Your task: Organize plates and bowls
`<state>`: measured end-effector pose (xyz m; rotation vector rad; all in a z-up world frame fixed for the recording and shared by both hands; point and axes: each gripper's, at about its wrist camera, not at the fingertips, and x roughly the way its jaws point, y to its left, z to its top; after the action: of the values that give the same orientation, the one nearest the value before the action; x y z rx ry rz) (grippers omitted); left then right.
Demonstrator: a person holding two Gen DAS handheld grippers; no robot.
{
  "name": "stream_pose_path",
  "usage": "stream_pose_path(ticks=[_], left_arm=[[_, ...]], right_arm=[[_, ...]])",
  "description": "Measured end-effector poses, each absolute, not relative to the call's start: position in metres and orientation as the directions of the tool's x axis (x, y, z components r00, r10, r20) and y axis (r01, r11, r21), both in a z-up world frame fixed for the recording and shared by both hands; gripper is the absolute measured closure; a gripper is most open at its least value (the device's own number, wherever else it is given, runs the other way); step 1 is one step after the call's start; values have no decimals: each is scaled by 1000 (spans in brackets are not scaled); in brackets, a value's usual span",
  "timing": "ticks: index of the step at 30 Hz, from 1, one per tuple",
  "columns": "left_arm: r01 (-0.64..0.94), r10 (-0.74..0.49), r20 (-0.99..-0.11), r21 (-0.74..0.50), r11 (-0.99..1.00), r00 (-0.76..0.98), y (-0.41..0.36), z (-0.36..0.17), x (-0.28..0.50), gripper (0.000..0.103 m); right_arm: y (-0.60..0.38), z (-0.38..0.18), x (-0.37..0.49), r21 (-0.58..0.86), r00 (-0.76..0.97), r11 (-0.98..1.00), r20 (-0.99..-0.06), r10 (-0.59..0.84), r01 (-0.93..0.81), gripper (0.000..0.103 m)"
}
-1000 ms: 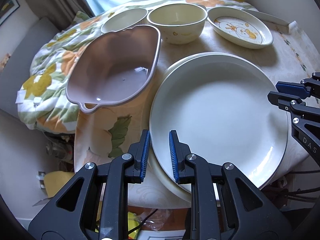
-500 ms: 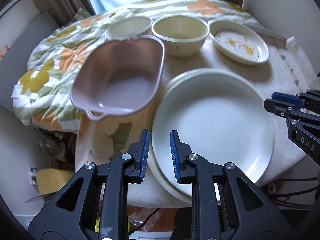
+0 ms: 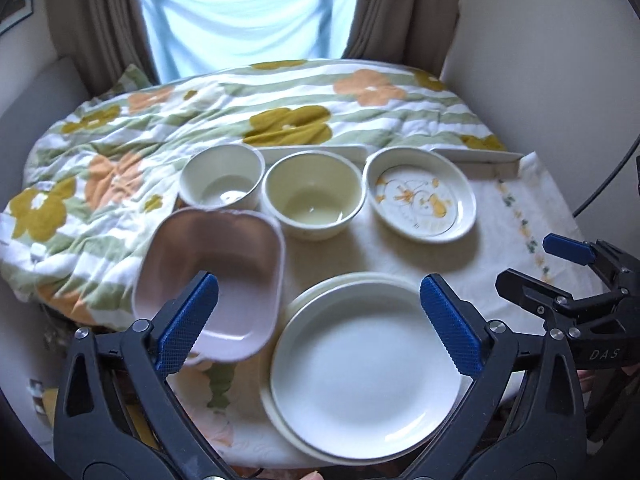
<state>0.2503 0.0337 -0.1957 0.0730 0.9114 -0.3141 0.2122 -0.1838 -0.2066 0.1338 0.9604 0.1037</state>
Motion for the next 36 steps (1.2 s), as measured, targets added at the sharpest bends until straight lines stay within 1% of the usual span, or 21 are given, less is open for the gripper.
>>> stream_pose_path(ticks=[2,5,10,13,15,18,20,22,23,24,25,26,28,29,30,31,32,33,35,36], left_arm=[[309,-258,-782,-88,947,567,25,-190,259,2],[299,-285,-774,-129,945,566,11,-186,269,2],[252,-313,-792,-207,945,523,-15,-198,282,2],[203,-305,-808,-232,951,505,-30,-210,291,2],[141,-304,-818,-269,953,489,-41,-222,299,2],[55,-279,-838,-288,956,468,-57,-245,312,3],[1,-255,-856,-285,958,450,-66,-263,323,8],[-54,-231,-873,-280,958,430,-75,-282,334,26],[-71,-225,-879,-279,958,419,-77,-290,338,31],[-89,-223,-887,-281,956,405,-80,-300,342,39],[-106,-222,-893,-283,953,391,-83,-308,346,45],[-126,-218,-899,-284,951,379,-86,-318,350,47],[-158,-206,-906,-280,947,371,-89,-329,356,53],[-167,-204,-906,-281,945,370,-90,-332,356,53],[-175,-203,-906,-284,943,372,-91,-335,358,55],[-177,-205,-903,-287,941,377,-92,-337,358,61],[-178,-204,-902,-289,941,381,-93,-338,359,65],[-180,-201,-902,-286,941,381,-95,-340,360,69],[-181,-197,-900,-284,941,389,-97,-340,362,72],[-185,-187,-901,-276,943,391,-98,-341,363,76]], right_arm=[[-195,-197,216,138,587,990,-800,124,-22,2],[-217,-179,227,67,611,998,-789,65,-20,2],[-252,-179,258,62,572,995,-815,94,-75,2],[-276,-192,281,125,543,987,-824,160,-101,2],[-288,-204,298,144,514,981,-836,191,-130,2],[-302,-235,330,181,423,963,-871,251,-198,2],[-310,-258,351,207,367,949,-885,285,-238,2],[-316,-276,367,234,329,932,-888,321,-278,7],[-317,-285,376,245,302,922,-892,336,-300,18],[-317,-294,383,251,276,913,-898,344,-320,30],[-316,-302,390,254,256,905,-901,349,-340,35],[-315,-308,396,260,241,897,-902,358,-359,42],[-314,-317,404,271,221,881,-901,374,-388,48],[-313,-319,407,278,217,872,-897,385,-402,53],[-312,-320,409,286,214,862,-891,399,-418,55],[-312,-321,412,293,212,855,-887,410,-428,56],[-310,-323,414,300,209,848,-883,420,-438,61],[-311,-324,417,307,205,841,-880,429,-445,70],[-309,-326,420,318,196,829,-874,444,-460,78],[-309,-327,423,318,195,825,-873,447,-467,80]])
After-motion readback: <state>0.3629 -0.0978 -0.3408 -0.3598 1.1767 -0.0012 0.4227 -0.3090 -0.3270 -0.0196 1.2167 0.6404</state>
